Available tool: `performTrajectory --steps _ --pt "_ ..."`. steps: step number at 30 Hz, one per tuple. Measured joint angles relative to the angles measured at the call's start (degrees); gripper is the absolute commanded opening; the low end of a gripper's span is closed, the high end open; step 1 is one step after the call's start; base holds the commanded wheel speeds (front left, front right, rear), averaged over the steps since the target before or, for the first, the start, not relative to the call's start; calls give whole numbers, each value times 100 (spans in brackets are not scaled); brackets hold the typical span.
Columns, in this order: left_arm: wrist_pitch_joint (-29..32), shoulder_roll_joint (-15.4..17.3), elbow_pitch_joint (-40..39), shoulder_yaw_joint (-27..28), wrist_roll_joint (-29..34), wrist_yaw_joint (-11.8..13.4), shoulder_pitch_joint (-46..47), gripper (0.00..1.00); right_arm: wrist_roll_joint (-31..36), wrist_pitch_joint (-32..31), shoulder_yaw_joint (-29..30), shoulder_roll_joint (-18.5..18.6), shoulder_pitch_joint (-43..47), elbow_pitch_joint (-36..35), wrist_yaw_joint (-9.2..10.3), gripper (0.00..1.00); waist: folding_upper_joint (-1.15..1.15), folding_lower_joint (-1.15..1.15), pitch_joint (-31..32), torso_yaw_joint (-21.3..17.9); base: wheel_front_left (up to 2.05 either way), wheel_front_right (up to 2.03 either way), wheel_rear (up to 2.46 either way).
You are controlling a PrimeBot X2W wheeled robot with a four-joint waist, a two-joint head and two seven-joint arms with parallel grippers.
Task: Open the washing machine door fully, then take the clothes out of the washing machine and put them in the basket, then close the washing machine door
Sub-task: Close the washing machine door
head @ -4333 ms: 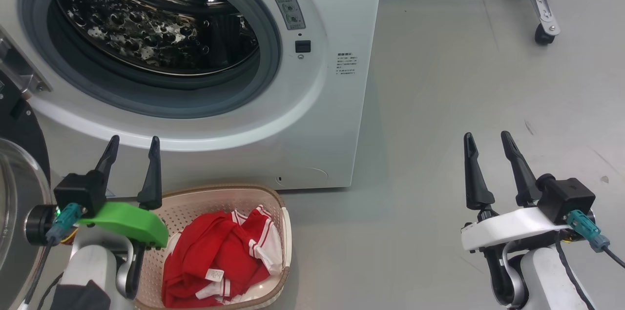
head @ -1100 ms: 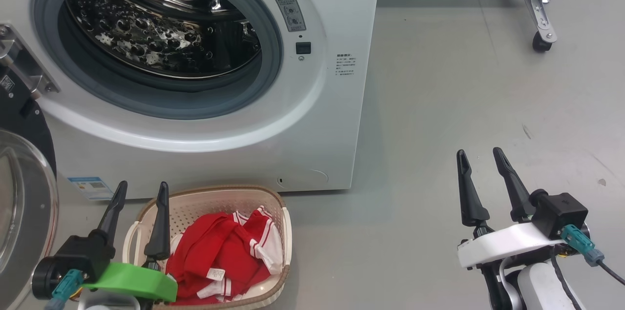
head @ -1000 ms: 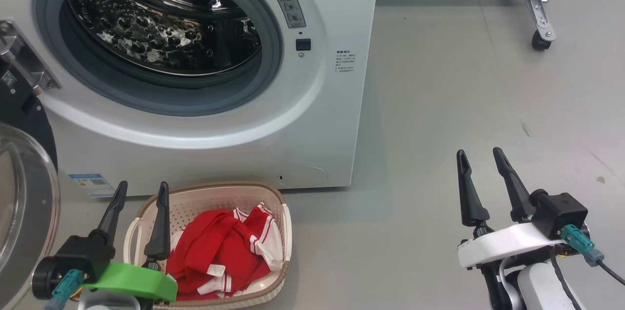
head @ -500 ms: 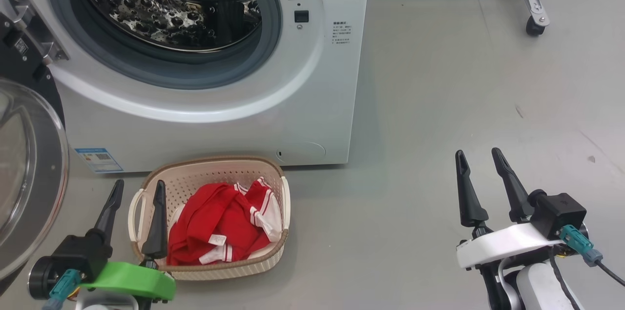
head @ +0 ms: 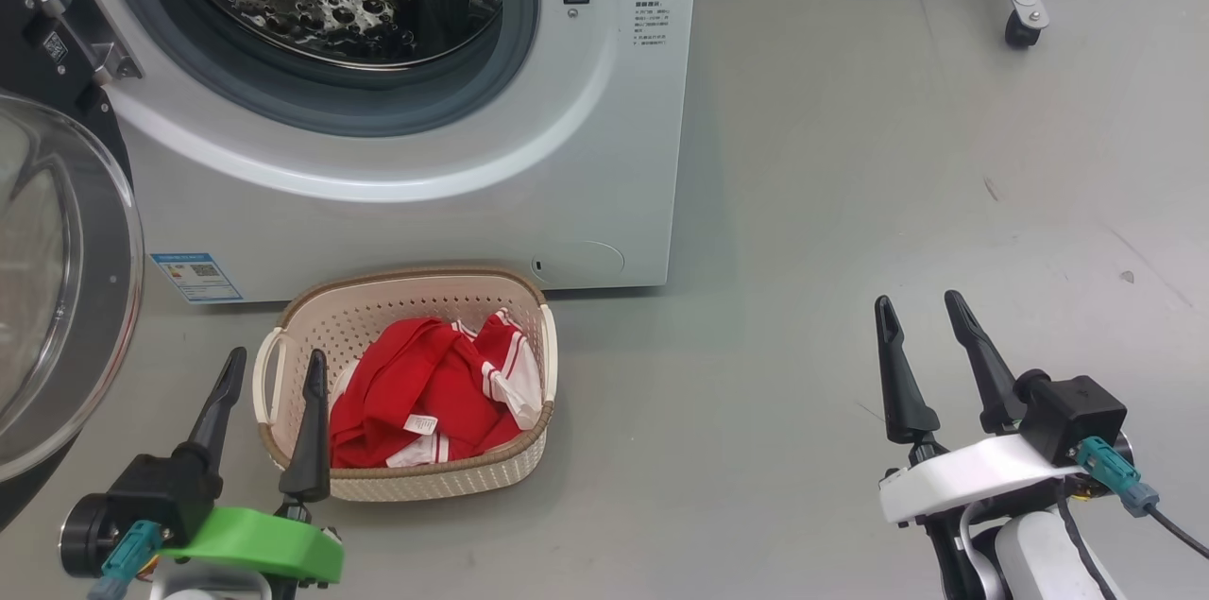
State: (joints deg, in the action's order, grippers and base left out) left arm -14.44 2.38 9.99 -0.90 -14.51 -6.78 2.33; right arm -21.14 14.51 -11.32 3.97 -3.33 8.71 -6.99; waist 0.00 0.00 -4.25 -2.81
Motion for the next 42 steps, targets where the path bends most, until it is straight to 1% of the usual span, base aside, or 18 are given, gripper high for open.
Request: performTrajectory --steps 11,14,42 --pt "0 0 3 -12 -1 2 0 100 0 0 -26 12 -1 8 0 100 0 0 -1 25 0 0 0" --pt "0 0 3 -18 -1 46 0 100 0 0 -25 12 -1 9 0 100 0 0 -13 25 0 0 0" --pt "0 0 2 -74 -1 52 1 100 0 0 41 4 -11 4 0 100 0 0 -102 99 0 0 0"
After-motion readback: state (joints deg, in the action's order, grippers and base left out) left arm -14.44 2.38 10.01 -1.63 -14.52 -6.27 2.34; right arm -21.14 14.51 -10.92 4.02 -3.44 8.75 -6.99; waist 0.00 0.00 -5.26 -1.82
